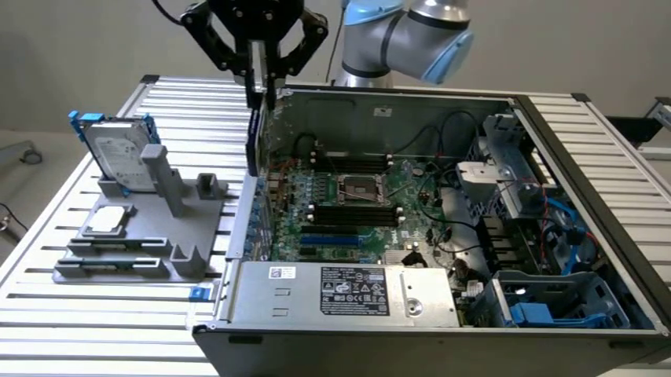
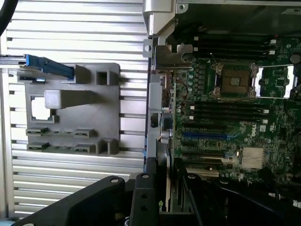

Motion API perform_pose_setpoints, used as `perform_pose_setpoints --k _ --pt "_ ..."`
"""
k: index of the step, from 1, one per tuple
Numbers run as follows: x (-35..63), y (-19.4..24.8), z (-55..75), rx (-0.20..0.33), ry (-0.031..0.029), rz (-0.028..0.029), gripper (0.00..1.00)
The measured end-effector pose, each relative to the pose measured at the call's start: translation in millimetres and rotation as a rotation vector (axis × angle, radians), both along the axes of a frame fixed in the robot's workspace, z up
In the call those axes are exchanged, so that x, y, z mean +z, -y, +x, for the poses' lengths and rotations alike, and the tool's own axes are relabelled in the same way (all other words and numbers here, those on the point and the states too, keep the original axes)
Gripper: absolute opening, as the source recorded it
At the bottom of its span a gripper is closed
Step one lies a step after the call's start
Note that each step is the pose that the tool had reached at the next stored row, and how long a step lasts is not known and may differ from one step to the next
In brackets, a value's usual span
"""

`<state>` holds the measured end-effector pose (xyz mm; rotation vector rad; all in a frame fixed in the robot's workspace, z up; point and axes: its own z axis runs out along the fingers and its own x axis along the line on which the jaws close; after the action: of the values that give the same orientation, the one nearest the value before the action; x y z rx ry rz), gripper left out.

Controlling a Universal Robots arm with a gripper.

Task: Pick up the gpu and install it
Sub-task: 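Pick up the gpu and move the gpu toward the slot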

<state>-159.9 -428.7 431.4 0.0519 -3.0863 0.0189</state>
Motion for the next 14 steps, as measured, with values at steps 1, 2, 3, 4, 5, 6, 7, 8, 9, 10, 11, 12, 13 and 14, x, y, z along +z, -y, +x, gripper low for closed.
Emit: perform_pose_setpoints --k 1,2,3,4,5,6,7,8,9,10,11,12,13,14 --pt "-0.4 0.9 4.5 0.0 -0.003 -0.0006 0.26" --pt "-0.8 1.7 9.0 0.0 -0.0054 -0.0012 0.26" --pt "-1.3 2.6 13.6 0.0 -0.007 -0.0019 0.26" --pt "-1.8 3.3 17.9 0.0 -0.008 -0.0026 0.26" --pt "-2.5 3.9 22.4 0.0 -0.0086 -0.0032 0.26" --pt "-3.5 4.3 27.0 0.0 -0.0089 -0.0038 0.26" --pt "-4.6 4.6 31.5 0.0 -0.0091 -0.0041 0.26" --pt "-6.1 4.9 36.3 0.0 -0.0091 -0.0045 0.26" --pt "-7.7 5.0 40.8 0.0 -0.0091 -0.0046 0.26" --pt "-9.4 5.1 45.4 0.0 -0.0091 -0.0048 0.26" --pt "-11.3 5.1 50.0 0.0 -0.0091 -0.0053 0.26" --pt "-13.0 5.1 54.3 0.0 -0.0091 -0.0059 0.26" --pt "-14.8 5.1 58.8 0.0 -0.0091 -0.0063 0.26" --pt "-16.7 5.1 63.4 0.0 -0.0091 -0.0066 0.26"
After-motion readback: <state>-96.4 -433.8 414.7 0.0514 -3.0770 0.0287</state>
